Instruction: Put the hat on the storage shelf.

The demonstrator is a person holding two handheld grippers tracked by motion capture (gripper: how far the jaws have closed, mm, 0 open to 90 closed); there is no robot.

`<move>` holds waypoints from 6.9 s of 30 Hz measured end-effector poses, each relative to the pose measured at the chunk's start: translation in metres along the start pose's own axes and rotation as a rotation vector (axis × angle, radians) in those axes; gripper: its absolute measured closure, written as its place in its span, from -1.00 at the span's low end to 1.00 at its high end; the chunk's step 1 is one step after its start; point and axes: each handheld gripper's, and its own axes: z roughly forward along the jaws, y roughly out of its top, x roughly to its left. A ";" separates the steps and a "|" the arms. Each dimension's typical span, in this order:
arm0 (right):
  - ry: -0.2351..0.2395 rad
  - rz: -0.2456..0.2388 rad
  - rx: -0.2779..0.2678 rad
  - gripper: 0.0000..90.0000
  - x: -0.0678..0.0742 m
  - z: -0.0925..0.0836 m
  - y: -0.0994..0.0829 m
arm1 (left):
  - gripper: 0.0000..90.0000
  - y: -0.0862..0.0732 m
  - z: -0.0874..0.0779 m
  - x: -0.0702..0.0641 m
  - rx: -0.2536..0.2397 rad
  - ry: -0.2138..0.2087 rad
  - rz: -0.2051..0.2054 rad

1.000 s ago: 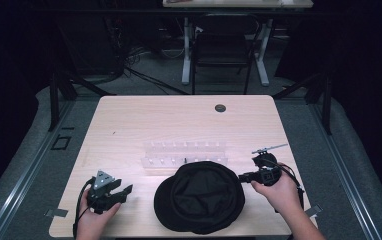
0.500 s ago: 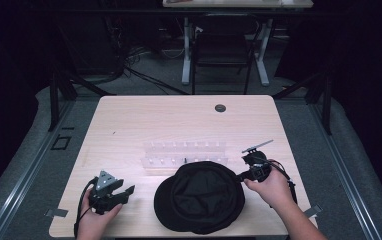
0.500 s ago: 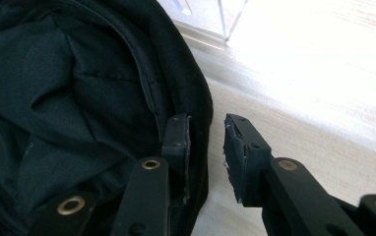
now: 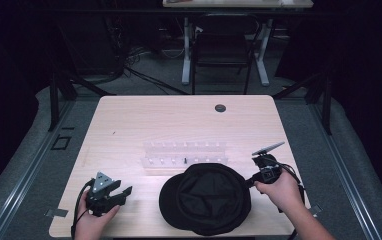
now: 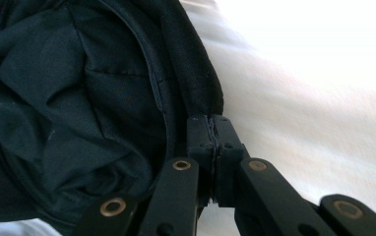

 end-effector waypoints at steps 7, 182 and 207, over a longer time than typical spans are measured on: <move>-0.015 0.116 0.047 0.96 -0.012 -0.007 -0.014 | 0.09 0.001 0.003 0.000 0.009 -0.004 0.002; 0.496 0.252 -0.119 0.95 0.073 -0.202 0.111 | 0.03 -0.001 0.004 0.002 0.022 -0.022 -0.006; 0.540 0.253 -0.115 0.95 0.084 -0.153 0.155 | 0.02 -0.001 0.003 0.005 0.024 -0.029 -0.008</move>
